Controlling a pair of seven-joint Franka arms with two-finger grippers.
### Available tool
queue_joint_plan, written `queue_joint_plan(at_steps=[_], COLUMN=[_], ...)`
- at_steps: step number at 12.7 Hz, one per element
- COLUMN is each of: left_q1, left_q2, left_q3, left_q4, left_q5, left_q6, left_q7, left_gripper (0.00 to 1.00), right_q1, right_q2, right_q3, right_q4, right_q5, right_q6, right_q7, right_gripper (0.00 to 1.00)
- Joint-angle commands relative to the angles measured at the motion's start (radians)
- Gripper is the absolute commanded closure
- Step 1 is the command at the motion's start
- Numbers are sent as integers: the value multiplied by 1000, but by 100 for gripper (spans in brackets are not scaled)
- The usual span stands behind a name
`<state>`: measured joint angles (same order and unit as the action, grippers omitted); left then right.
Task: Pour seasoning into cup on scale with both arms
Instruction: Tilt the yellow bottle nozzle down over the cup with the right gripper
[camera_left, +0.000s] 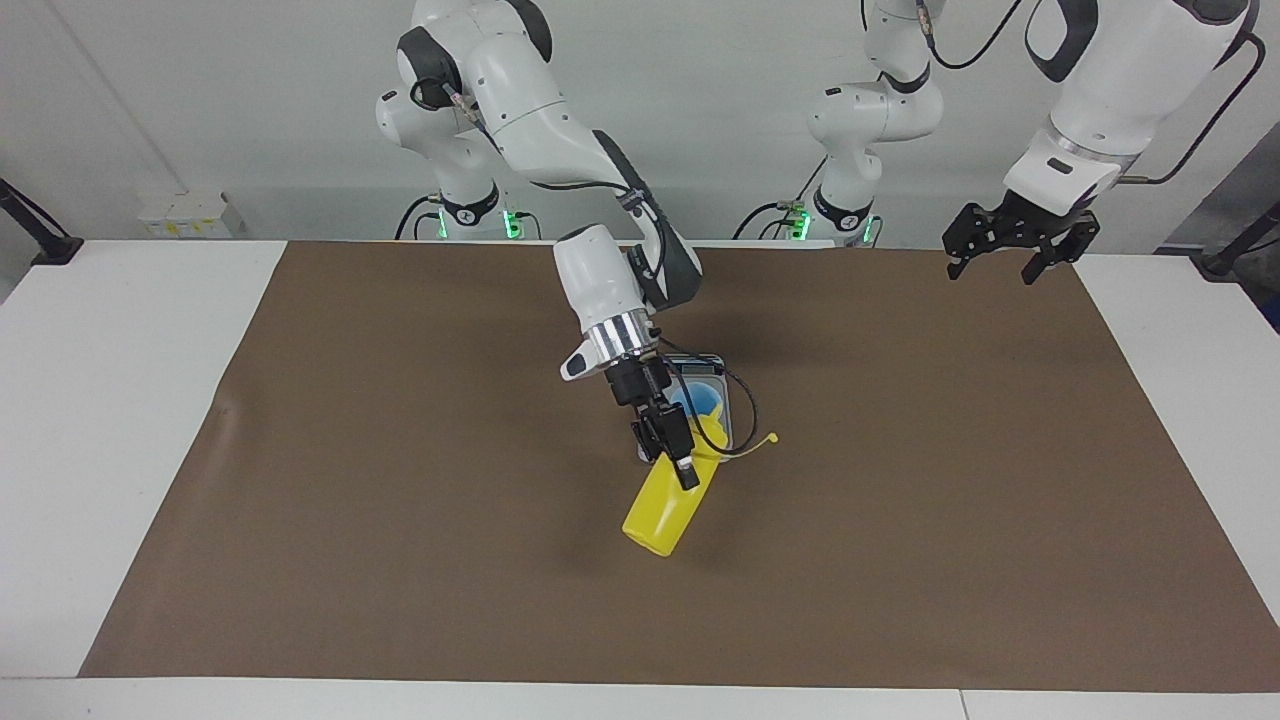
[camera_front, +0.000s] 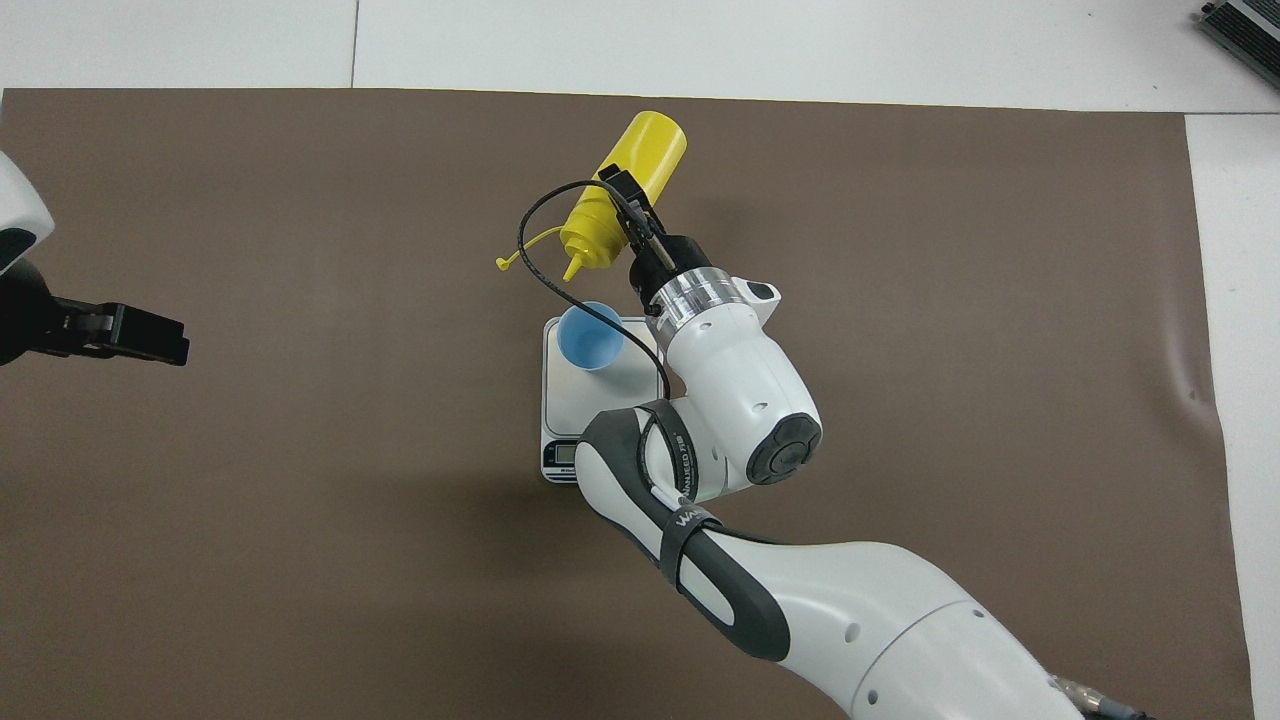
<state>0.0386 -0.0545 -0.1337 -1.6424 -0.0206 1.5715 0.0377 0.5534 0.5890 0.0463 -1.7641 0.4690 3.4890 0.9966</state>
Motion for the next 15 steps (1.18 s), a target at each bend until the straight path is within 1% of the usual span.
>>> queue_joint_plan(at_steps=[1,5,8,12,15], left_q1=[15,14,14,14,14], left_q2=[-25,-25,-25,-25,-25], left_q3=[-6,-6,-6,-6,-6], left_q4=[-20,-20,-20,-20,-20], left_q5=[-5,-5,-5,-5,-5], left_q6=[-4,-4,-4,-4,-4], left_q7=[10,10,10,10,10], left_gripper=[0,0,0,0,0], right_q1=[13,16,25,48,48], right_q2=[-18,-17,-17,-17,-17], right_q3=[-19,-23,-34,-36,-36], right_q4=[-35,-45,-45,-45,-43], right_q5=[10,10,11,10,11], right_q6=[21,21,21,21,19], right_q7=[-111,-127,-220,-282,-289], right_gripper=[100,100,100,100,100])
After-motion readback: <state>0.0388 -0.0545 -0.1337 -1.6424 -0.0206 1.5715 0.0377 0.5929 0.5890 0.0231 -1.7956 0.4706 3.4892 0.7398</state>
